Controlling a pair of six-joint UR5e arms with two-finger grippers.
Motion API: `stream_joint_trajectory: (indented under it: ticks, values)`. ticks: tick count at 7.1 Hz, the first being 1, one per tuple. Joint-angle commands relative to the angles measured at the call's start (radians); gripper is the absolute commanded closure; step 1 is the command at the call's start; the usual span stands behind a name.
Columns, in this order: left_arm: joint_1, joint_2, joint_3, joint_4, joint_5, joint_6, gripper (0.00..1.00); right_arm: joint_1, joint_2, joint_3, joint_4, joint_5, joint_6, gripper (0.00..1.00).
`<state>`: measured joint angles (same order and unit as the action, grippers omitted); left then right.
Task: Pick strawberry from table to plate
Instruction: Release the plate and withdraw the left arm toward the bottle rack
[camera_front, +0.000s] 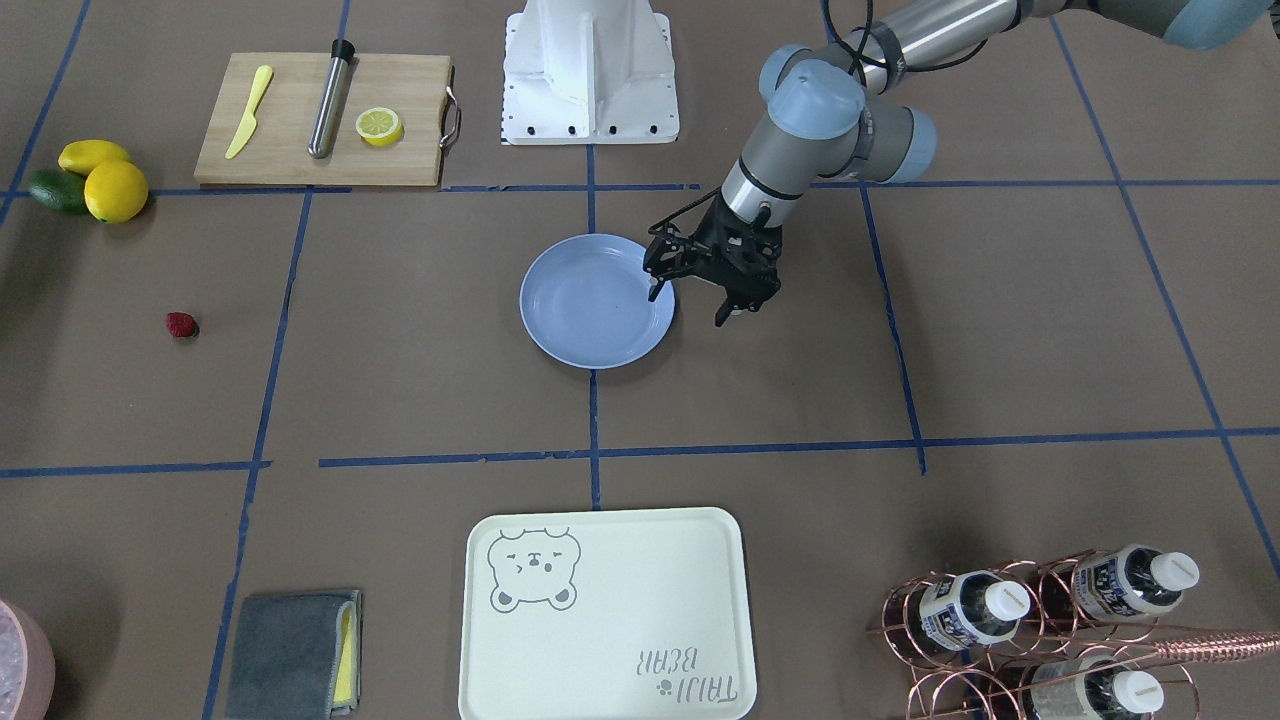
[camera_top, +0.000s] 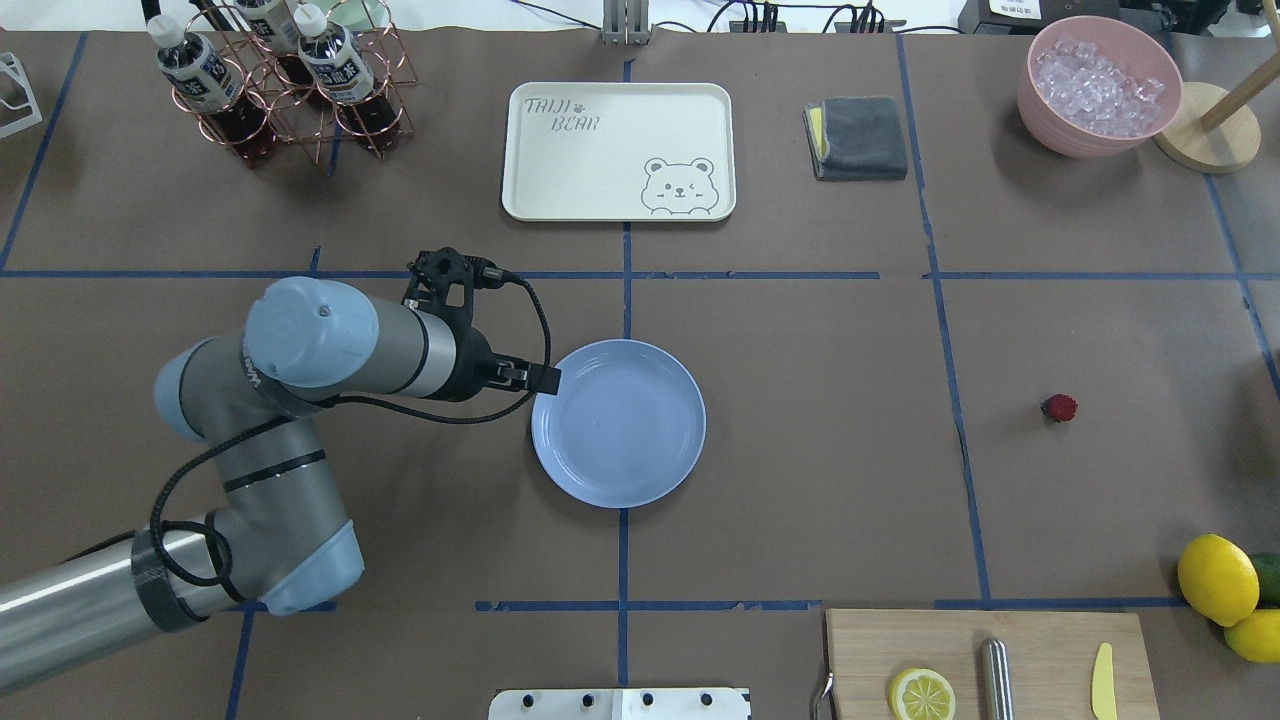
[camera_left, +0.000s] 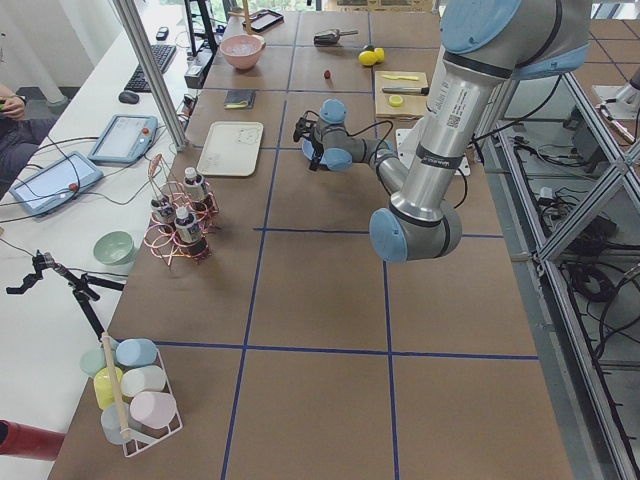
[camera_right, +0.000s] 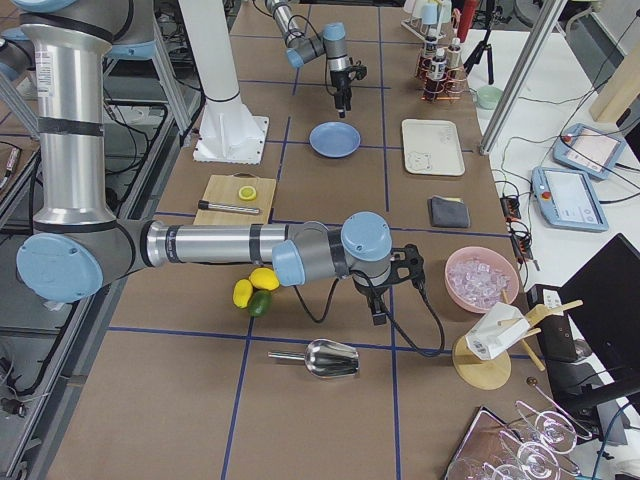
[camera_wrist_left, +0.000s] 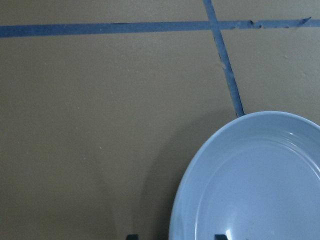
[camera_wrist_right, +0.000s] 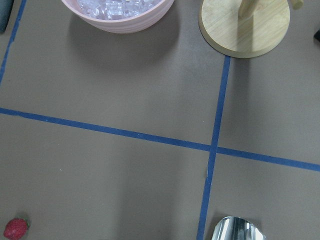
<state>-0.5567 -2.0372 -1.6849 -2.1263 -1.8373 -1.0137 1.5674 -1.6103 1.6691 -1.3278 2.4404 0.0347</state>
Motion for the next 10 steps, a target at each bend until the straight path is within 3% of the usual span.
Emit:
stream_joint_trajectory:
  ticks: [1,2,3,4,5,6,8,10]
  values:
    - [-0.176,0.061,-0.157,0.231,-0.048,0.311,0.00,-0.038,0.009,0.030,0.130,0.003,0.008,0.00]
    - [-0.294,0.090,-0.192,0.303,-0.049,0.454,0.00,-0.070,0.012,0.038,0.216,0.003,0.101,0.00]
    - [-0.440,0.142,-0.187,0.309,-0.160,0.477,0.00,-0.099,0.004,0.040,0.252,0.006,0.164,0.00]
    - [-0.591,0.219,-0.138,0.306,-0.363,0.541,0.00,-0.137,0.004,0.041,0.254,0.005,0.174,0.00]
    - [-0.682,0.306,-0.122,0.318,-0.413,0.728,0.00,-0.164,0.012,0.047,0.253,-0.001,0.195,0.00]
    - [-0.736,0.360,-0.072,0.404,-0.415,0.824,0.00,-0.199,0.023,0.076,0.237,-0.006,0.238,0.00]
    - [-0.964,0.368,-0.004,0.592,-0.415,1.191,0.00,-0.312,0.067,0.138,0.173,-0.078,0.383,0.00]
    - [-1.068,0.425,-0.010,0.678,-0.454,1.273,0.00,-0.436,0.090,0.248,0.047,-0.165,0.523,0.00]
